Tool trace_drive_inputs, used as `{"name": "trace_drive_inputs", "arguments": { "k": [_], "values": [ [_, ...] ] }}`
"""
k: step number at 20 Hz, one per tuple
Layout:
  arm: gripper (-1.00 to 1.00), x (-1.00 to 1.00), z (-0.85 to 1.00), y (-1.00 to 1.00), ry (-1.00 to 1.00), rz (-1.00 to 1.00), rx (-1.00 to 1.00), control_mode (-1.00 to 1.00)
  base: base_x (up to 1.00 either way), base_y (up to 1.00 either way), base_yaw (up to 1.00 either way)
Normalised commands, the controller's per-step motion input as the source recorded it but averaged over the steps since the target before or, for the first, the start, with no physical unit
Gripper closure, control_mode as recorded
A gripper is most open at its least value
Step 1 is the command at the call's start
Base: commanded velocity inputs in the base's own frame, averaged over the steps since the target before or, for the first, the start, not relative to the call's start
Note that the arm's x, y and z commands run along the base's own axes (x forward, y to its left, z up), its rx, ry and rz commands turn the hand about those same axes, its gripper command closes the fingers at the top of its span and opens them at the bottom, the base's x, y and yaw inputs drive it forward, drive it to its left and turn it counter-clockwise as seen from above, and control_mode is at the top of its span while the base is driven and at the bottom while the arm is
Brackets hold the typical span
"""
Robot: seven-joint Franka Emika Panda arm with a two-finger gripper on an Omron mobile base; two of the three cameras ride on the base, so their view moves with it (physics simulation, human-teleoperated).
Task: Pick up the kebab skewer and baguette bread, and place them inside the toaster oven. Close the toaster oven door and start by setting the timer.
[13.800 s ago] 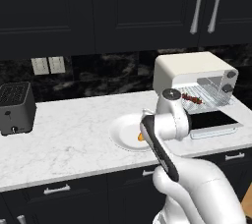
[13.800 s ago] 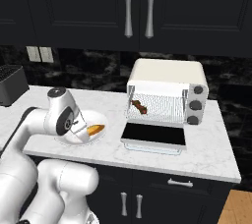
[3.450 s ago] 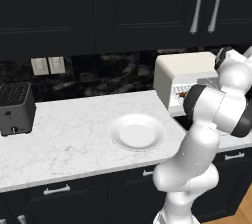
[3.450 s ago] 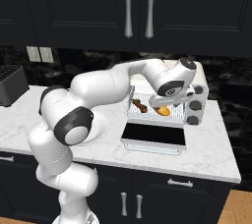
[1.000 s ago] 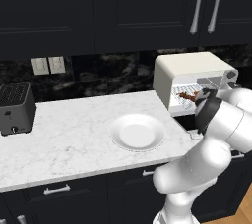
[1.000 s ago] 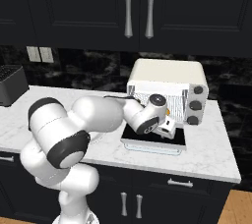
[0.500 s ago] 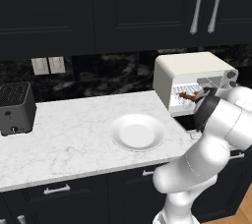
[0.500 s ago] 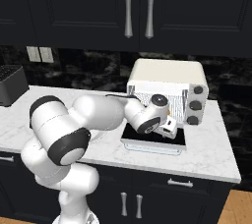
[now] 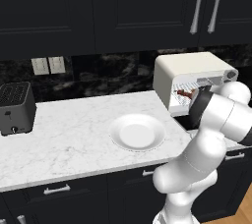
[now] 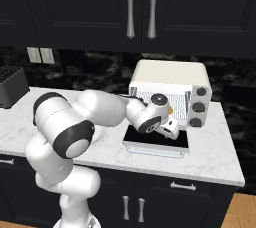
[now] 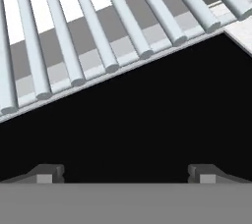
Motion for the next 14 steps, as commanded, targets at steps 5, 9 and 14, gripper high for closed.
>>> {"name": "trace_drive_inputs", "arguments": {
  "k": [5,9,14],
  "values": [
    [-1.0,0.11,0.0,0.0,0.0,-0.07,0.0,-1.0,0.0,0.0,0.0],
    [-1.0,0.19,0.0,0.0,0.0,-0.08,0.02,-1.0,0.0,0.0,0.0],
    [-1.0,0.21,0.01,0.0,0.0,-0.09,0.08,-1.0,0.0,0.0,0.0]
  ]
}}
